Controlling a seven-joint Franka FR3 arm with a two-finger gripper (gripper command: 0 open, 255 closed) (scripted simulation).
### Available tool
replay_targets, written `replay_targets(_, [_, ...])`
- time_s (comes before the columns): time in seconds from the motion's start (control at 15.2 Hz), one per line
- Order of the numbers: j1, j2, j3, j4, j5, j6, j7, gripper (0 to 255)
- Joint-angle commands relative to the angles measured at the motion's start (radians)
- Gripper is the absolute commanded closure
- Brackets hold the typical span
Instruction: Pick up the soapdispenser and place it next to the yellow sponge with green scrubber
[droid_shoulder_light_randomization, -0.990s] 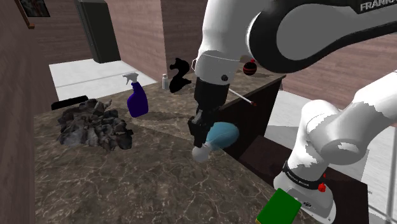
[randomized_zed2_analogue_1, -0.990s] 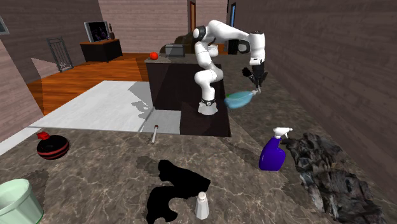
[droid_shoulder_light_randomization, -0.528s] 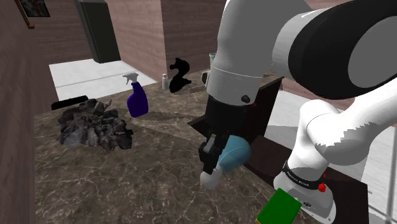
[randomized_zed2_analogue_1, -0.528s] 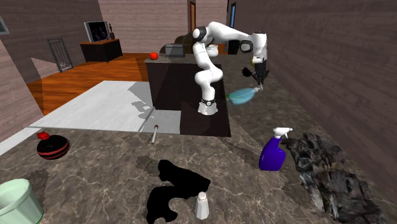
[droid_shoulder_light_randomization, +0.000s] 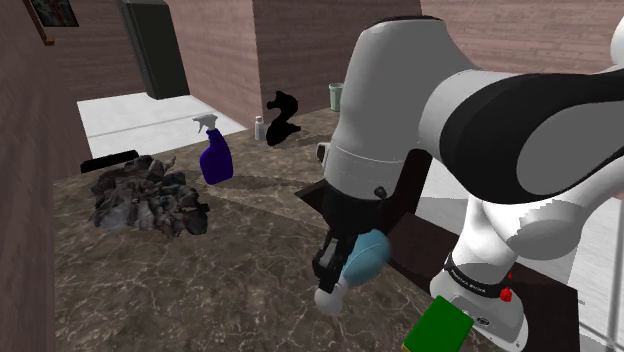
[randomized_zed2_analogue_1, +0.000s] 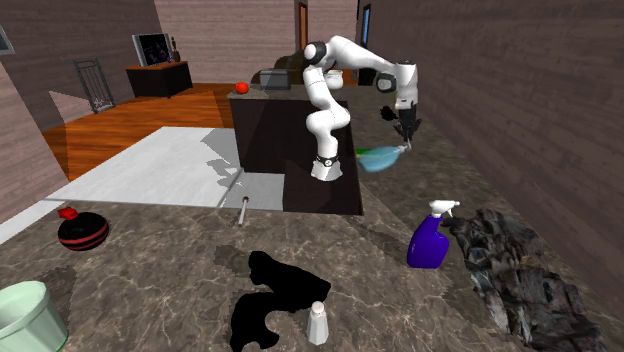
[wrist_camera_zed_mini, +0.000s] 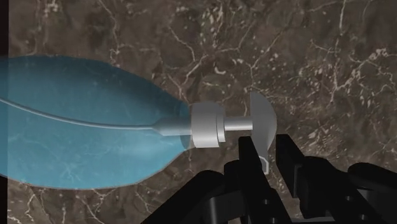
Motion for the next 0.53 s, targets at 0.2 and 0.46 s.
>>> replay_targets(0.2, [0.005,0.030,0.024,-0.046,0.022,0.077,-0.010,255])
replay_targets(0.46, [0.008,0.060,0.045,-0.081,0.040,0.141,-0.019,255])
